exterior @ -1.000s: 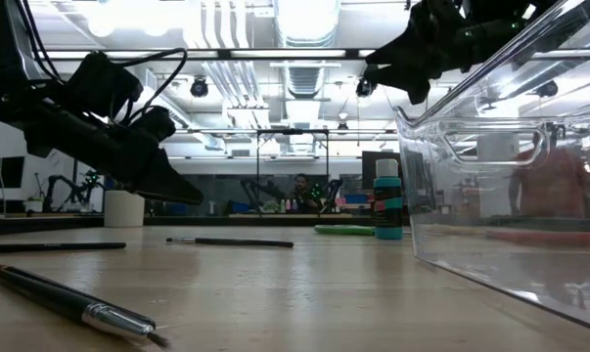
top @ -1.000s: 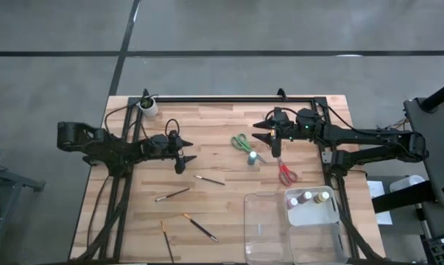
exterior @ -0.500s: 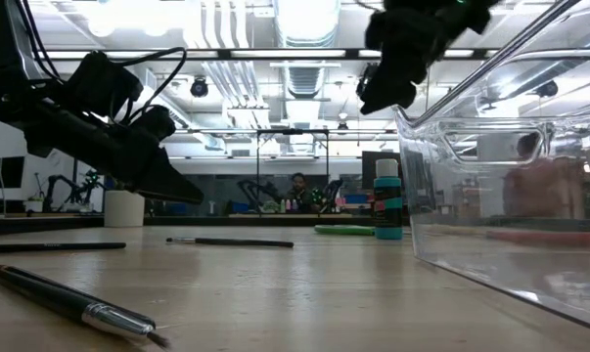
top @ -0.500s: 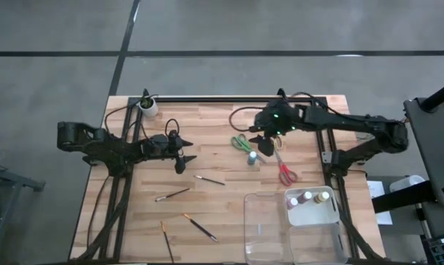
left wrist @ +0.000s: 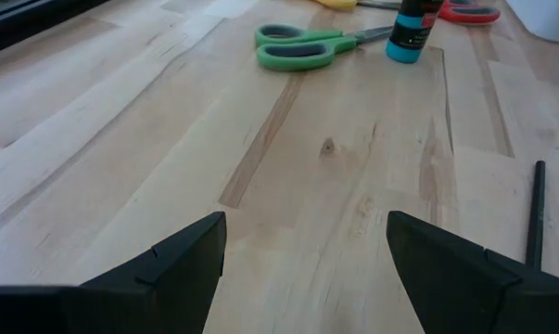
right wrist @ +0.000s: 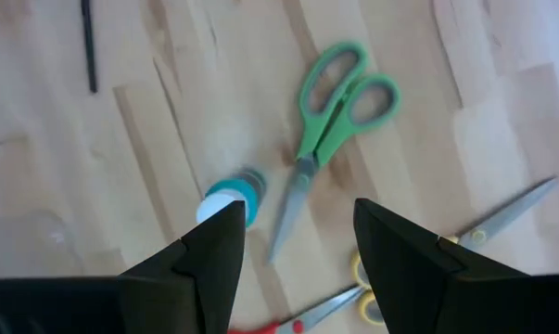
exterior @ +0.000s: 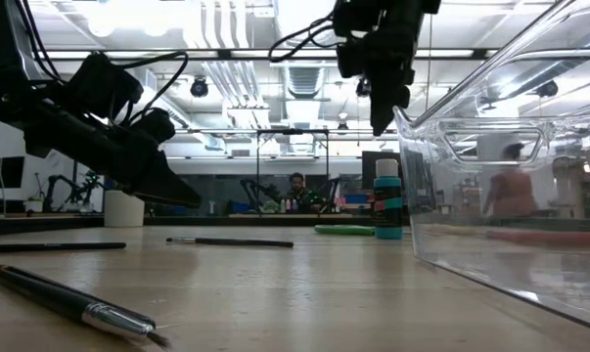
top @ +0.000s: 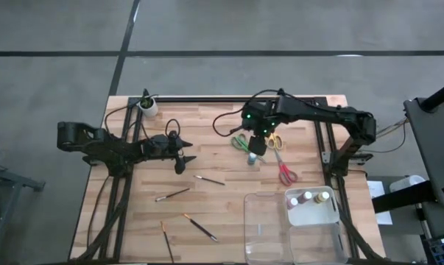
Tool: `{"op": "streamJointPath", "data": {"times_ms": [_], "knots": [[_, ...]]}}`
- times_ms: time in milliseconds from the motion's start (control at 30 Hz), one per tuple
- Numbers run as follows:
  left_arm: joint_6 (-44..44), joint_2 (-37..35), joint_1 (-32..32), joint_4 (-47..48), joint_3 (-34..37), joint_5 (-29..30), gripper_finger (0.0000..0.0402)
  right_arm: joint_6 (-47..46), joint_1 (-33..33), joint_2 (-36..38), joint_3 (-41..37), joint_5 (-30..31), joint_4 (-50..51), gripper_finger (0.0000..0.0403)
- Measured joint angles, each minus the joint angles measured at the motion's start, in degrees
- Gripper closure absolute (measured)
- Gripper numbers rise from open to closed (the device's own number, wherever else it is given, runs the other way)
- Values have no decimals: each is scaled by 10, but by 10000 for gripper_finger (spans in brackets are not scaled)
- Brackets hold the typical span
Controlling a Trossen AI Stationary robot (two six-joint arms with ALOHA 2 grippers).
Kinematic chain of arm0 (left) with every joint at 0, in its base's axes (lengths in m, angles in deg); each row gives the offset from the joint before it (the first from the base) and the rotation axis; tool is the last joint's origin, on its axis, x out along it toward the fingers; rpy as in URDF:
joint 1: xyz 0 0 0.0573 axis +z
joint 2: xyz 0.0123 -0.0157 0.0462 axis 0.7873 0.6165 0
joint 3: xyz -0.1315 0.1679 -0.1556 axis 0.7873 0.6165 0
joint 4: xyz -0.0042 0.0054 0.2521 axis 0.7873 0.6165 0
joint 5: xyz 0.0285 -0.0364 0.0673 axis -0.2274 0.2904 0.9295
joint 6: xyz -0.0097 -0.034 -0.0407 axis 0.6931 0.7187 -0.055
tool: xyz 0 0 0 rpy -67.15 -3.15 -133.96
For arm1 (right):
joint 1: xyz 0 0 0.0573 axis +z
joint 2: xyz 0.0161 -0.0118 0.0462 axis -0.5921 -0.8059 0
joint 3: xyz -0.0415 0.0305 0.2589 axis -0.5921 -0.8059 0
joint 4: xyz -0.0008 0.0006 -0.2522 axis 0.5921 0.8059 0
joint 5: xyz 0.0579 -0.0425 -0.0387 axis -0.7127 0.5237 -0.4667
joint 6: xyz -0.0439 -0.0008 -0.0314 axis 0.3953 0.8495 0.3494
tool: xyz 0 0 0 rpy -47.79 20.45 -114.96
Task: Pick & Place Paint Supplies
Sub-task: Put the blue paint bottle into the white bin
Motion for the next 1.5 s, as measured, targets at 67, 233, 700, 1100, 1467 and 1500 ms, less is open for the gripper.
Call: {"op": "streamJointPath", "data": {"times_ms": [67,233,700,1100,1467,1500], "knots": [[0,0,0,0,0,0,98,-4,9,-1,0,16,2,202],[0,0,0,-1,0,0,98,-7,46,6,-14,58,5,202],[3,0,0,1,0,0,98,52,127,11,-23,130,-16,202],[3,0,0,3,0,0,98,54,122,11,-89,132,-91,202],[3,0,0,2,0,0,98,33,115,11,-125,127,-120,202],[3,0,0,2,0,0,98,31,115,11,-125,127,-121,202]]}}
